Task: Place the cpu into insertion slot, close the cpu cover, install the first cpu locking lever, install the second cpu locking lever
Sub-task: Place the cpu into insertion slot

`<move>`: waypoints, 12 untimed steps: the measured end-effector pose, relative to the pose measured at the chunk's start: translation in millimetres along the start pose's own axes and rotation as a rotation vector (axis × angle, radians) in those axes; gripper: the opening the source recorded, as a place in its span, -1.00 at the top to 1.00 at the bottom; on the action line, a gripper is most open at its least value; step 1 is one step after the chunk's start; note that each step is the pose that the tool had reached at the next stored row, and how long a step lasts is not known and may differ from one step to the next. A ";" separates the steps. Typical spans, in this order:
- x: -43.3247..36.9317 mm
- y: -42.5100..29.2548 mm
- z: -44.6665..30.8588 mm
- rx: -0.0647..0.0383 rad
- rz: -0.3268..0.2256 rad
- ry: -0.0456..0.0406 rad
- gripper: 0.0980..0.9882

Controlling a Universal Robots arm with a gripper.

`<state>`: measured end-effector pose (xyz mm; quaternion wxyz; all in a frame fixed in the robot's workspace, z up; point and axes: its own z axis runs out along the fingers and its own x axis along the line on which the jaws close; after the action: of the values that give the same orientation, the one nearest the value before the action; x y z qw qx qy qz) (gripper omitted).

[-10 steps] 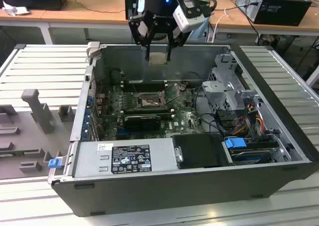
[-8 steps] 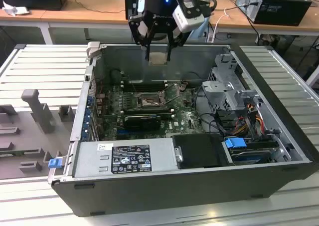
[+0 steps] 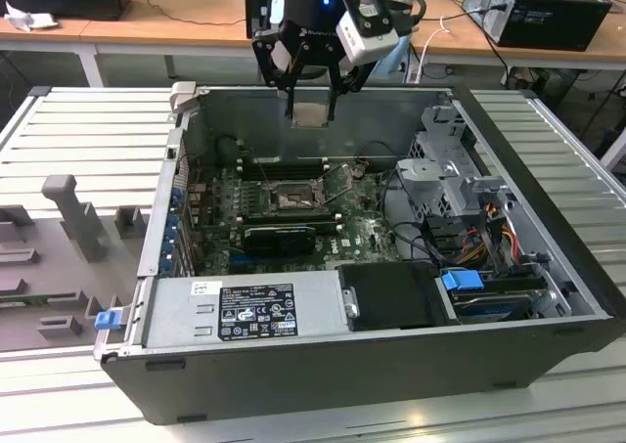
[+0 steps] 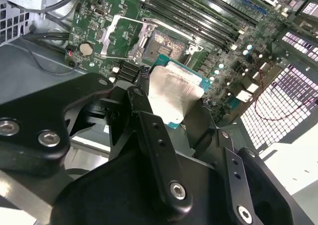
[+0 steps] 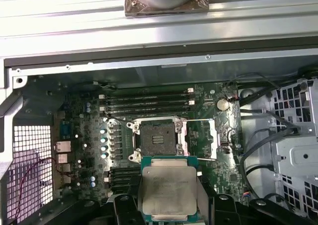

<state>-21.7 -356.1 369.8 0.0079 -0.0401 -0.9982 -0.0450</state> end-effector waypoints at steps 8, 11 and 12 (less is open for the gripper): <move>0.0 0.0 0.4 0.001 0.022 -0.0021 0.03; 0.0 -0.1 0.6 0.000 0.058 -0.0053 0.03; 0.0 -0.1 0.6 0.000 0.064 -0.0058 0.03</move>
<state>-21.7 -356.1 369.3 0.0064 -0.0719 -0.9964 -0.0446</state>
